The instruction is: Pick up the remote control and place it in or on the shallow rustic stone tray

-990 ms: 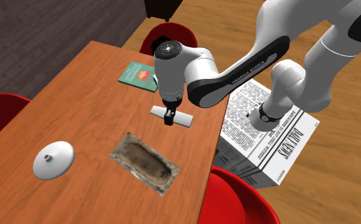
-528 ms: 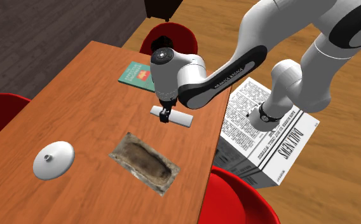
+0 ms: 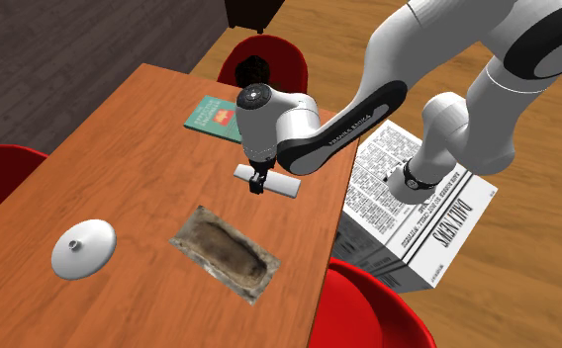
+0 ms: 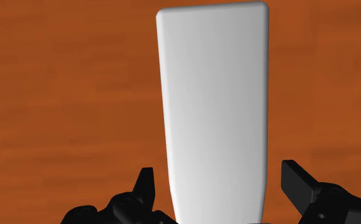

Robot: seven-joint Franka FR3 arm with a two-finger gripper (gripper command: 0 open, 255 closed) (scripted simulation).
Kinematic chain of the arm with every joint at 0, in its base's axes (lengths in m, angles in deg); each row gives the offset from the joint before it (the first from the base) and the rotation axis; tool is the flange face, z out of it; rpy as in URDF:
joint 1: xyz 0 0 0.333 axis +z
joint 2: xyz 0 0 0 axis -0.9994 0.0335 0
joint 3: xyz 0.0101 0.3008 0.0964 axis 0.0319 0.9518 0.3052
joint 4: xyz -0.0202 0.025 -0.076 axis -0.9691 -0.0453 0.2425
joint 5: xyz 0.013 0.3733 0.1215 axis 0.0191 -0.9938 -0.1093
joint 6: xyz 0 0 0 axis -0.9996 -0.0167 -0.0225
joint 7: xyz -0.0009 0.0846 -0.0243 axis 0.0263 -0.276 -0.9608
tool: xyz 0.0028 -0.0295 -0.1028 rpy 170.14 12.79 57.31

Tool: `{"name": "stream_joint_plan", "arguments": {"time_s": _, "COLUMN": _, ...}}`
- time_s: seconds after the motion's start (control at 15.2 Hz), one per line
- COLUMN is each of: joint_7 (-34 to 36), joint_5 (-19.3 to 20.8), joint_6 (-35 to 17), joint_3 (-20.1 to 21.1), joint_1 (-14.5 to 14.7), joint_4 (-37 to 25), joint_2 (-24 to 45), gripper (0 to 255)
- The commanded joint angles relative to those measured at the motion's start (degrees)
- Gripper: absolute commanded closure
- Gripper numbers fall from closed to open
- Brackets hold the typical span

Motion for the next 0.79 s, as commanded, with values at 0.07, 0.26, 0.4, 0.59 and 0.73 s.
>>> {"name": "stream_joint_plan", "arguments": {"time_s": 0.07, "joint_7": 0.0, "joint_5": 0.0, "joint_6": 0.0, "joint_3": 0.0, "joint_1": 0.0, "joint_4": 0.0, "joint_2": 0.0, "gripper": 0}}
{"name": "stream_joint_plan", "arguments": {"time_s": 0.26, "joint_7": 0.0, "joint_5": 0.0, "joint_6": 0.0, "joint_3": 0.0, "joint_1": 0.0, "joint_4": 0.0, "joint_2": 0.0, "gripper": 255}}
{"name": "stream_joint_plan", "arguments": {"time_s": 0.4, "joint_7": 0.0, "joint_5": 0.0, "joint_6": 0.0, "joint_3": 0.0, "joint_1": 0.0, "joint_4": 0.0, "joint_2": 0.0, "gripper": 255}}
{"name": "stream_joint_plan", "arguments": {"time_s": 0.59, "joint_7": 0.0, "joint_5": 0.0, "joint_6": 0.0, "joint_3": 0.0, "joint_1": 0.0, "joint_4": 0.0, "joint_2": 0.0, "gripper": 255}}
{"name": "stream_joint_plan", "arguments": {"time_s": 0.73, "joint_7": 0.0, "joint_5": 0.0, "joint_6": 0.0, "joint_3": 0.0, "joint_1": 0.0, "joint_4": 0.0, "joint_2": 0.0, "gripper": 255}}
